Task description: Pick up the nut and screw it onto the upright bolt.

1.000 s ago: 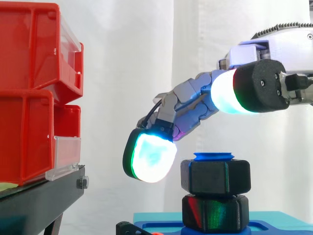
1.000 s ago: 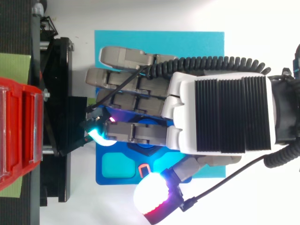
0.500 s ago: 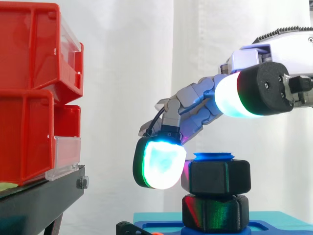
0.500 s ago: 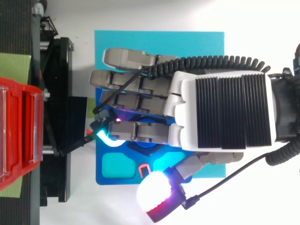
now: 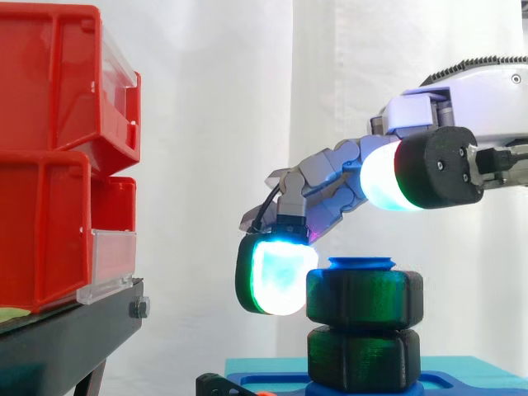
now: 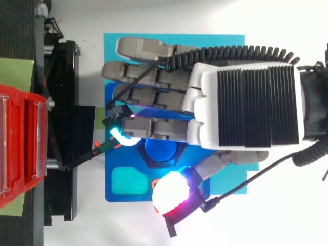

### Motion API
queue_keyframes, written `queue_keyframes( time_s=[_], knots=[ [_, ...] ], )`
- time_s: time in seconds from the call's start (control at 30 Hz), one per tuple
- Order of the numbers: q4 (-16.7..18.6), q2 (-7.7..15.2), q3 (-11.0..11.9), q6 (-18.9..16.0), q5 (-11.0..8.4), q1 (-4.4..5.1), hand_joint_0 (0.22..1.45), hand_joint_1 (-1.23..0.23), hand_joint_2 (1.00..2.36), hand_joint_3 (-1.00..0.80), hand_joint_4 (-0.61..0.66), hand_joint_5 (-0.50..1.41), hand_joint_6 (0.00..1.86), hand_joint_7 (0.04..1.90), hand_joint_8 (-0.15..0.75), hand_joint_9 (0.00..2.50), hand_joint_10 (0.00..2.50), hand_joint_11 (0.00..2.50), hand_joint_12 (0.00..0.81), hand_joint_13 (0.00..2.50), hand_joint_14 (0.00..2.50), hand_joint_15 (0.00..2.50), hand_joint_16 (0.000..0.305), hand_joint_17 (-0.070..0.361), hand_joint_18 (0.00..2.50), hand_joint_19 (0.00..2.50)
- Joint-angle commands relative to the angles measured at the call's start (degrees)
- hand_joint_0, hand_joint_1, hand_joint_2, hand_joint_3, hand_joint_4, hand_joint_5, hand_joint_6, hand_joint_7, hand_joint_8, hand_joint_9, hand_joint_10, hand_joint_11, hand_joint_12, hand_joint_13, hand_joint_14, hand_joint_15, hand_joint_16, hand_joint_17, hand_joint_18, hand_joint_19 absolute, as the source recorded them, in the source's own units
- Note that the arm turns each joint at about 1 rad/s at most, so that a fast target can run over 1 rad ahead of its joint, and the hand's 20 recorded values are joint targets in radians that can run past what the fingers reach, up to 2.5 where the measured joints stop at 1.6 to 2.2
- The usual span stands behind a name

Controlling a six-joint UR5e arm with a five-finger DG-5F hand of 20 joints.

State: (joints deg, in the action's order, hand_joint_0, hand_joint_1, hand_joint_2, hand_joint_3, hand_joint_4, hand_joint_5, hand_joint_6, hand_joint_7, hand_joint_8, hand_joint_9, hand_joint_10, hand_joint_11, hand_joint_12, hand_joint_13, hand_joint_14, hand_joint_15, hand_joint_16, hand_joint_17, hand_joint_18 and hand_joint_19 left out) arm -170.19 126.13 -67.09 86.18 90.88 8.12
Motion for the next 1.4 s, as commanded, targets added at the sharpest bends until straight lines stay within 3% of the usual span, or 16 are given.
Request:
queue_keyframes(
  time_s=[0.0, 0.3, 0.8, 0.97, 1.0, 1.07, 1.33, 1.37],
  knots=[
    [-0.2, 0.0, 0.3, 0.8, 0.53, -0.48, 0.49, -0.08, 1.0, -0.5, 0.24, -0.11, 0.5, 1.1, 0.272, 0.48, 0.0, 0.0, 0.287, 0.2, 0.0, 0.0, 0.031, 0.07, 0.0, 0.0],
    [-0.6, 0.0, 0.3, 1.6, 1.41, -1.44, 0.51, -0.15, 1.0, -0.5, 0.22, -0.05, 0.5, 1.35, 0.281, 0.67, 0.0, 0.0, 0.252, 0.33, 0.0, 0.0, 0.024, 0.054, 0.0, 0.0],
    [-2.1, 0.0, 2.0, 2.2, 2.73, -2.67, 0.52, -0.17, 1.0, -0.5, 0.16, 0.01, 0.61, 1.18, 0.28, 0.9, 0.0, 0.0, 0.223, 0.47, 0.0, 0.0, 0.018, 0.042, 0.08, 0.0],
    [-5.1, 0.0, 4.4, 3.6, 2.99, -3.2, 0.52, -0.17, 1.0, -0.5, 0.13, 0.03, 0.6, 1.21, 0.274, 0.97, 0.0, 0.0, 0.214, 0.51, 0.0, 0.0, 0.017, 0.037, 0.13, 0.0],
    [-6.6, 0.0, 5.7, 4.3, 2.99, -3.46, 0.52, -0.17, 1.0, -0.5, 0.13, 0.03, 0.59, 1.22, 0.275, 0.97, 0.0, 0.0, 0.214, 0.51, 0.0, 0.0, 0.017, 0.037, 0.13, 0.0],
    [-7.4, 0.0, 6.4, 4.6, 2.99, -3.55, 0.52, -0.17, 1.0, -0.5, 0.13, 0.03, 0.51, 1.38, 0.277, 0.97, 0.0, 0.0, 0.217, 0.5, 0.0, 0.0, 0.017, 0.039, 0.12, 0.0],
    [-9.1, 0.0, 8.9, 6.0, 2.99, -3.64, 0.5, -0.16, 1.0, -0.5, 0.25, -0.06, 0.5, 1.0, 0.267, 0.93, 0.0, 0.0, 0.241, 0.45, 0.0, 0.0, 0.022, 0.049, 0.03, 0.0],
    [-9.0, 0.0, 9.0, 6.1, 3.08, -3.55, 0.5, -0.16, 1.0, -0.5, 0.27, -0.09, 0.5, 0.87, 0.255, 0.88, 0.0, 0.0, 0.248, 0.43, 0.0, 0.0, 0.023, 0.052, 0.01, 0.0]
  ],
)
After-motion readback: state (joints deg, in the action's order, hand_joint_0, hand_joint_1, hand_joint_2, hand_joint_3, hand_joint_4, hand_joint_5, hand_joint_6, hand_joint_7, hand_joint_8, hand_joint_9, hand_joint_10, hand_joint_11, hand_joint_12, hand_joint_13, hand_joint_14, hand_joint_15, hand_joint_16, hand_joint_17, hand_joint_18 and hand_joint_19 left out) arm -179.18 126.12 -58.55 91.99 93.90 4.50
